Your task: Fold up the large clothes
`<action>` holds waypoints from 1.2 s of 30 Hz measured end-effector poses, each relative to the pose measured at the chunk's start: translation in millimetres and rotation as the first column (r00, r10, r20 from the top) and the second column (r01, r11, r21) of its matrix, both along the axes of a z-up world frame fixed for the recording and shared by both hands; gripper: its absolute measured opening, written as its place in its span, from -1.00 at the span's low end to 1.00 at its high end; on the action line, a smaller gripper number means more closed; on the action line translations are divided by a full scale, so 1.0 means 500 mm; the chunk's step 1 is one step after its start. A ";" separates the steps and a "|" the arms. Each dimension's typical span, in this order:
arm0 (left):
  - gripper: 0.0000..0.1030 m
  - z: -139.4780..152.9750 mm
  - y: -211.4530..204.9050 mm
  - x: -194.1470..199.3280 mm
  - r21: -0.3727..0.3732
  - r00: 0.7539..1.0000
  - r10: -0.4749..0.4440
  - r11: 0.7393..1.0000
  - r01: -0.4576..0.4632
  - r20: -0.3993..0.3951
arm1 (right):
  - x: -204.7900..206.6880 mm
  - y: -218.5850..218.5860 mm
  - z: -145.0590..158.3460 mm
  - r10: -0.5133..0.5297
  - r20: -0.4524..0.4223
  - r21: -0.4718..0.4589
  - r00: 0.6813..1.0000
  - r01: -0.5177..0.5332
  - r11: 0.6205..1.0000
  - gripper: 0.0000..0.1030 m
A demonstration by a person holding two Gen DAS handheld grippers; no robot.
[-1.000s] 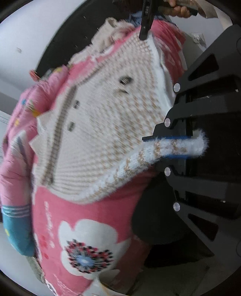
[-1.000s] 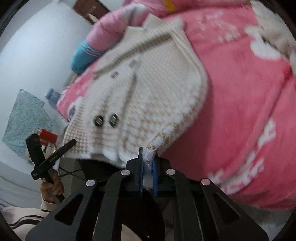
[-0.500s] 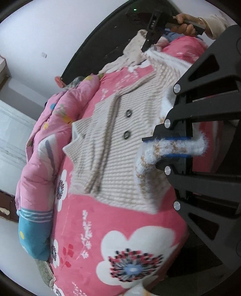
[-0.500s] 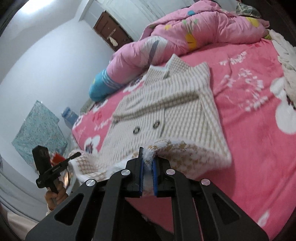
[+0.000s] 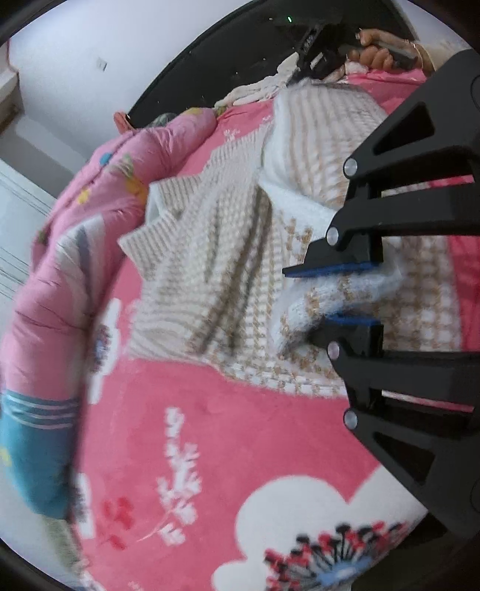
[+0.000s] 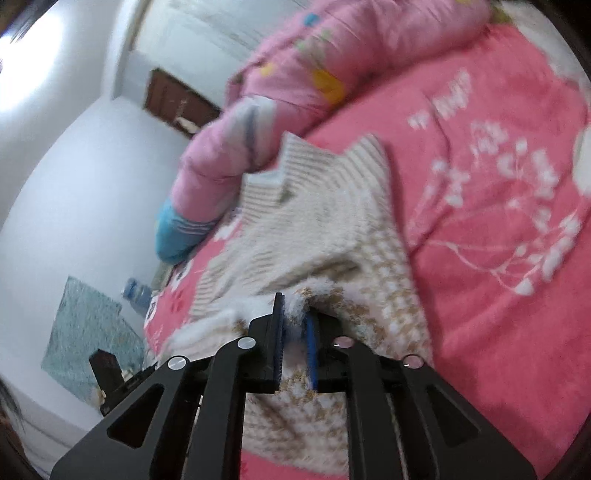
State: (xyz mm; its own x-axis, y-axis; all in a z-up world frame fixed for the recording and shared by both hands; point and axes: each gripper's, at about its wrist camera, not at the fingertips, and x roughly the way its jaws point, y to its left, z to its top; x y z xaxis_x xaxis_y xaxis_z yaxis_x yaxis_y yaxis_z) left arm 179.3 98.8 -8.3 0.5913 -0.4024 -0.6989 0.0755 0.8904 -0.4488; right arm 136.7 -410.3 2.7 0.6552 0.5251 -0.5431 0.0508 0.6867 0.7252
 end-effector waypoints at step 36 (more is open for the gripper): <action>0.56 -0.076 -0.184 -0.066 0.173 0.990 -0.137 0.974 0.143 -0.044 | -0.021 0.279 -0.056 0.195 -0.183 -0.562 0.963 -0.266 0.783 0.71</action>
